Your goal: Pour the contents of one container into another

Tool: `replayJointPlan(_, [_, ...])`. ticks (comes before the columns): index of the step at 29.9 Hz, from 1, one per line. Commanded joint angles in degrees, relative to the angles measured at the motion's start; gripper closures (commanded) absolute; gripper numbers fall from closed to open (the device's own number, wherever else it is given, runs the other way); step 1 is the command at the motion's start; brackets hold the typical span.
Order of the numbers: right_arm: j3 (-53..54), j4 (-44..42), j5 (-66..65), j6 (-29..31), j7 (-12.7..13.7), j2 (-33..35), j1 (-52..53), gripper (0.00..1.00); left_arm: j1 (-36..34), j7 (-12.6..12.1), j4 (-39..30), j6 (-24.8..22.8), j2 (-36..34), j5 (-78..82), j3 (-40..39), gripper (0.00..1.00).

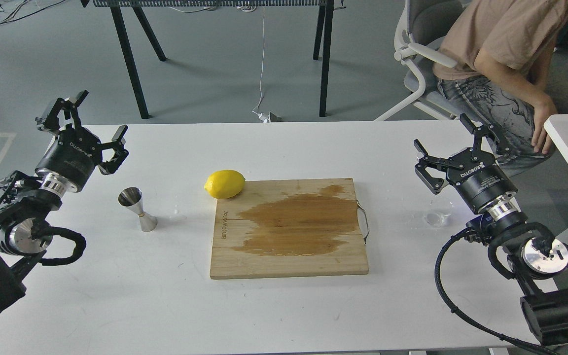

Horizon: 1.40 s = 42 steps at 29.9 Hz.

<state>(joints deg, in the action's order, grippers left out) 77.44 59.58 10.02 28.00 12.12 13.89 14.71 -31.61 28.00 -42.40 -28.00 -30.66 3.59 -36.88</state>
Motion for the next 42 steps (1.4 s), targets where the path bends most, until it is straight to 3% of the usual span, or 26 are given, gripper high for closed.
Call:
replayJointPlan(1, [0.0, 0.0, 0.0, 0.0, 0.0, 0.0, 0.1, 0.02, 0.0, 0.0, -0.3, 0.0, 0.0, 0.0, 0.1, 0.0])
replayJointPlan(17, [-0.1, 0.0, 0.0, 0.0, 0.4, 0.3, 0.0, 0.02, -0.5, 0.0, 1.0, 0.0, -2.2, -0.8, -4.5, 0.0])
replayJointPlan(25, [-0.1, 0.5, 0.0, 0.0, 0.5, 0.5, 0.0, 0.02, -0.2, 0.0, -1.1, 0.0, -13.5, 24.1, -5.2, 0.0])
replayJointPlan(30, [-0.2, 0.5, 0.0, 0.0, 0.5, 0.5, -0.1, 0.02, 0.2, 0.0, -9.8, 0.0, -20.3, 35.3, -4.3, 0.0])
replayJointPlan(34, [-0.2, 0.4, -0.1, 0.0, 0.5, 0.5, -0.3, 0.02, 2.6, 0.0, -17.0, 0.0, -21.9, 49.8, -4.2, 0.01])
replayJointPlan(40, [-0.1, 0.4, -0.1, 0.0, 0.5, 0.5, -0.6, 0.02, 7.2, 0.0, -21.8, 21.9, -21.1, 56.0, -4.8, 0.0])
replayJointPlan(42, [-0.1, 0.3, -0.1, 0.0, 0.5, 0.6, -0.7, 0.02, 8.8, 0.0, -22.0, 24.6, -20.1, 56.1, -5.0, 0.0])
